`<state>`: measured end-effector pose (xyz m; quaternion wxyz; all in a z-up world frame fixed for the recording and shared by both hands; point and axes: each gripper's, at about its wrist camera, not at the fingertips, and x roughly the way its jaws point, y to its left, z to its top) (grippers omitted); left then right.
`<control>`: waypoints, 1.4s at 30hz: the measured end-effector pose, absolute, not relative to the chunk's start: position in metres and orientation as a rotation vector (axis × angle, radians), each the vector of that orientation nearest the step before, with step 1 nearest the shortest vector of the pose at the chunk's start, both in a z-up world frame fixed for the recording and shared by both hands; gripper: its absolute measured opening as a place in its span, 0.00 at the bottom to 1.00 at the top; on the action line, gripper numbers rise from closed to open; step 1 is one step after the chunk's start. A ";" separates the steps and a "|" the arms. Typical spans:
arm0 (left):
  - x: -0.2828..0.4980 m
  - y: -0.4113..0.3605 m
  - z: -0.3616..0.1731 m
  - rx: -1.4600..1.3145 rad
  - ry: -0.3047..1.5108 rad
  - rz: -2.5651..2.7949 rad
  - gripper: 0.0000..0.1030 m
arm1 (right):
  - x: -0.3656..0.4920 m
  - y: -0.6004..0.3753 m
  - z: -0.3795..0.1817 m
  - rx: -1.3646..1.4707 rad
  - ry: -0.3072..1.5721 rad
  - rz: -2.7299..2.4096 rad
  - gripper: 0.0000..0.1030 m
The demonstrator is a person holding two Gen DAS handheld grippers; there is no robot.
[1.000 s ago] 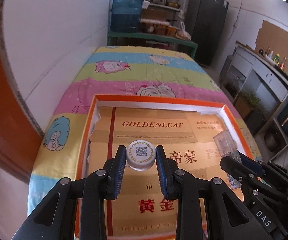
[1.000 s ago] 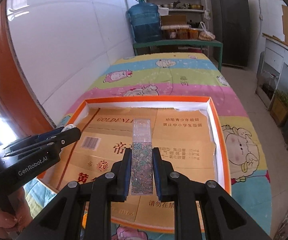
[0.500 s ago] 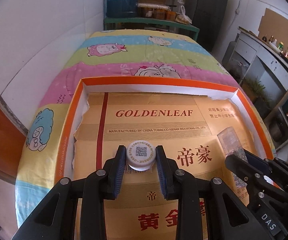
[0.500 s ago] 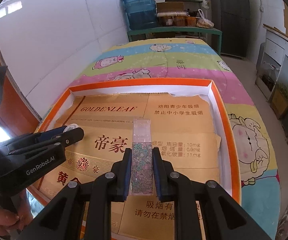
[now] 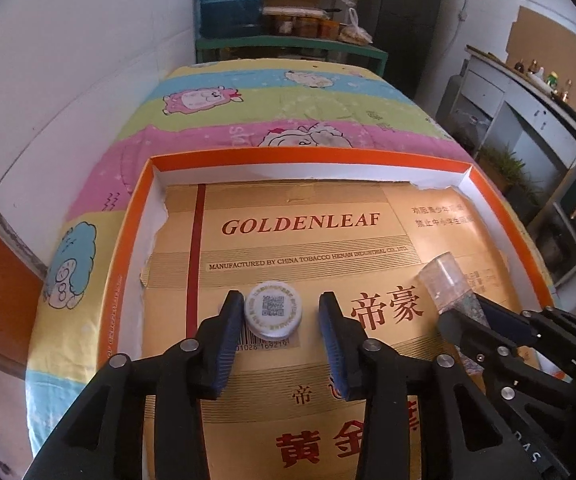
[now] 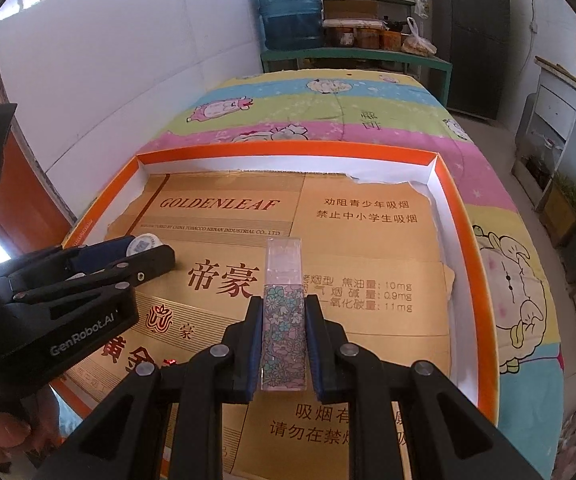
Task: Organize rigid objects
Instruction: 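Carry both items into the box while the left tool releases the white lid inside, then lower the glitter packet into the box and open the right tool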
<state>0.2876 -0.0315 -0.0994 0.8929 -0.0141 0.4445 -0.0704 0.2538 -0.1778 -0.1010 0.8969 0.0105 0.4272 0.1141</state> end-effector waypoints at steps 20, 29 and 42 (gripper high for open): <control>0.241 -0.027 -0.065 -0.023 0.805 -0.167 0.40 | 0.229 -0.185 -0.086 0.034 0.846 0.210 0.30; 0.202 -0.015 -0.049 -0.055 0.778 -0.160 0.40 | 0.208 -0.189 -0.073 0.041 0.831 0.200 0.31; 0.157 -0.004 -0.028 -0.097 0.739 -0.151 0.40 | 0.171 -0.183 -0.054 0.030 0.799 0.197 0.31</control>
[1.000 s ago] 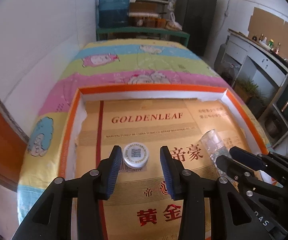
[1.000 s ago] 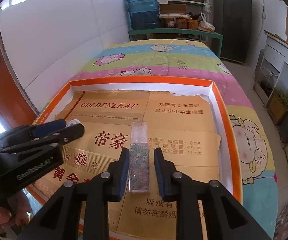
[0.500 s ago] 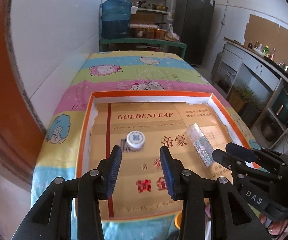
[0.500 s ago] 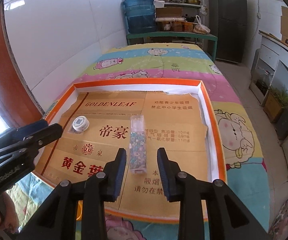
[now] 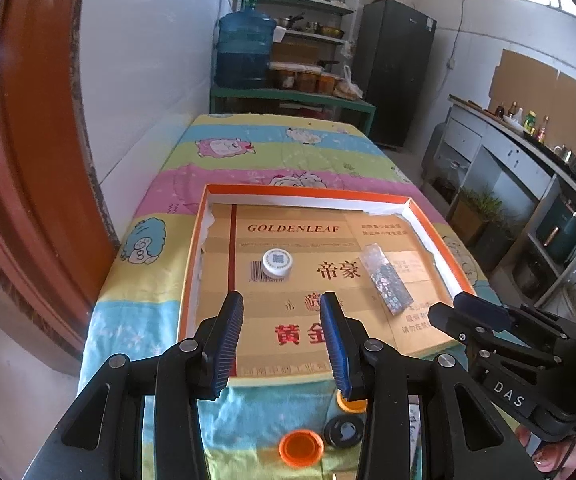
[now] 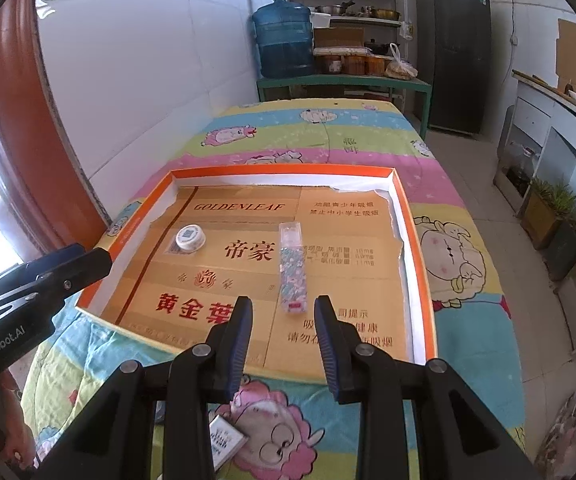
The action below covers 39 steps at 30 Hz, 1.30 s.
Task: Organize rigid objects
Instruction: 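Lower the glitter packet into the box and open the right tool, then withdraw both open tools from the box back over the loose items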
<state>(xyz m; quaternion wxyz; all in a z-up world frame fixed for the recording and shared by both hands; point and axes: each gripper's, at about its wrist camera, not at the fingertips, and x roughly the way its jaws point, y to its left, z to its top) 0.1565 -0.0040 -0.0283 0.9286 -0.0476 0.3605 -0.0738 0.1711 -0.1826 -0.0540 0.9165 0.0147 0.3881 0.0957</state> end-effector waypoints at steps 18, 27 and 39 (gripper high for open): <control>0.102 0.003 -0.011 -0.107 0.708 -0.147 0.40 | 0.112 -0.169 -0.028 0.008 0.752 0.231 0.31; 0.074 0.006 -0.007 -0.114 0.689 -0.161 0.40 | 0.085 -0.165 -0.027 -0.003 0.760 0.240 0.35; 0.041 0.021 -0.016 -0.128 0.694 -0.157 0.40 | 0.047 -0.165 -0.039 -0.001 0.785 0.238 0.52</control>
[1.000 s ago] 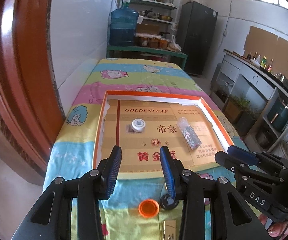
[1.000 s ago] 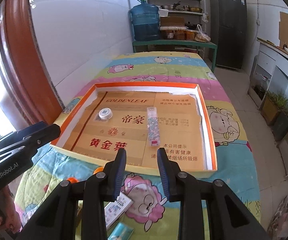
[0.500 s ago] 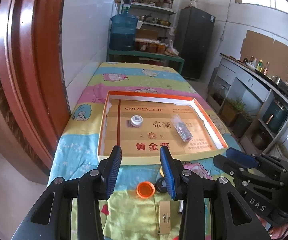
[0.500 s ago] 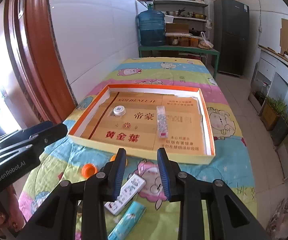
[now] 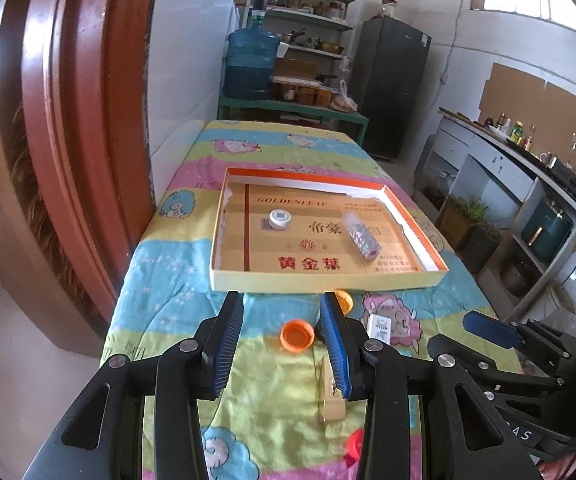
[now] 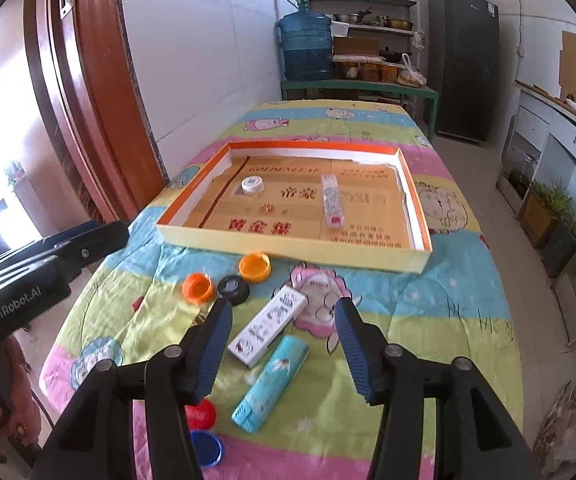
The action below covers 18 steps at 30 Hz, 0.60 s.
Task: Organize rigid objects
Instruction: 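Withdraw both open tools from the box back over the loose items, then close the left tool around the gold YSL lipstick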
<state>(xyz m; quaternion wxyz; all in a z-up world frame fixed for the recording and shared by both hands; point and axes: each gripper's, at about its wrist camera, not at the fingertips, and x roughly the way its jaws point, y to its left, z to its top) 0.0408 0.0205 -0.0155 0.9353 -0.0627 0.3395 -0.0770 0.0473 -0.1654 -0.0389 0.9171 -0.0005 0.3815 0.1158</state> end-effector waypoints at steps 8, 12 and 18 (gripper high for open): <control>0.026 0.024 -0.026 -0.131 0.716 -0.174 0.40 | 0.027 -0.170 -0.046 -0.002 0.804 0.221 0.52; 0.021 0.021 -0.032 -0.134 0.731 -0.183 0.40 | 0.021 -0.171 -0.051 0.004 0.815 0.217 0.52; 0.017 0.017 -0.044 -0.140 0.761 -0.197 0.40 | 0.016 -0.170 -0.059 0.013 0.835 0.212 0.52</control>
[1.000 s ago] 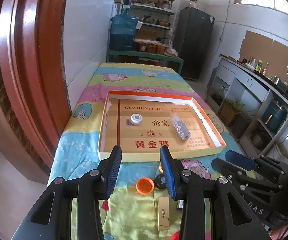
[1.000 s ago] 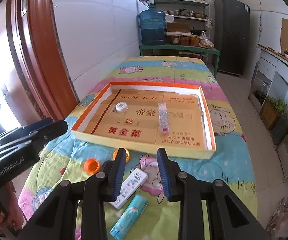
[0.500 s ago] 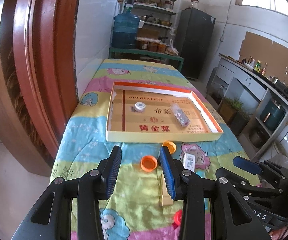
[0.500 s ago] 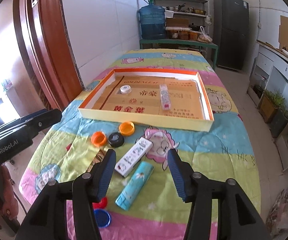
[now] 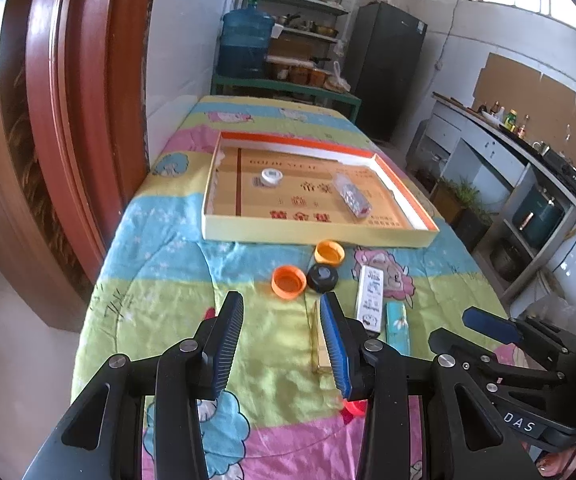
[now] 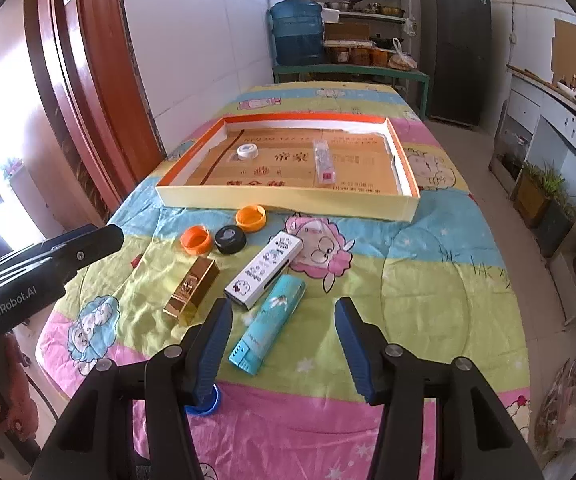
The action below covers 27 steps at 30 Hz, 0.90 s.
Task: Organize rigid objects
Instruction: 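Close the left tool around the gold YSL lipstick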
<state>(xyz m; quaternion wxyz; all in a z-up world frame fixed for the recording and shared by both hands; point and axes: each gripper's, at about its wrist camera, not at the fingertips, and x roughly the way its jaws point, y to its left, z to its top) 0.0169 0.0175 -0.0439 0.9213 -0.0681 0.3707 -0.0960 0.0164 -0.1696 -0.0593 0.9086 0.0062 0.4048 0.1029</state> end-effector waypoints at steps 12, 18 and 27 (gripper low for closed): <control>0.024 -0.005 -0.070 -0.118 0.839 -0.274 0.40 | 0.027 -0.163 -0.085 0.049 0.911 0.177 0.52; 0.033 -0.017 -0.085 -0.096 0.876 -0.294 0.40 | 0.035 -0.163 -0.094 0.062 0.933 0.152 0.52; 0.050 -0.032 -0.103 -0.070 0.926 -0.287 0.40 | 0.039 -0.169 -0.098 0.069 0.937 0.131 0.52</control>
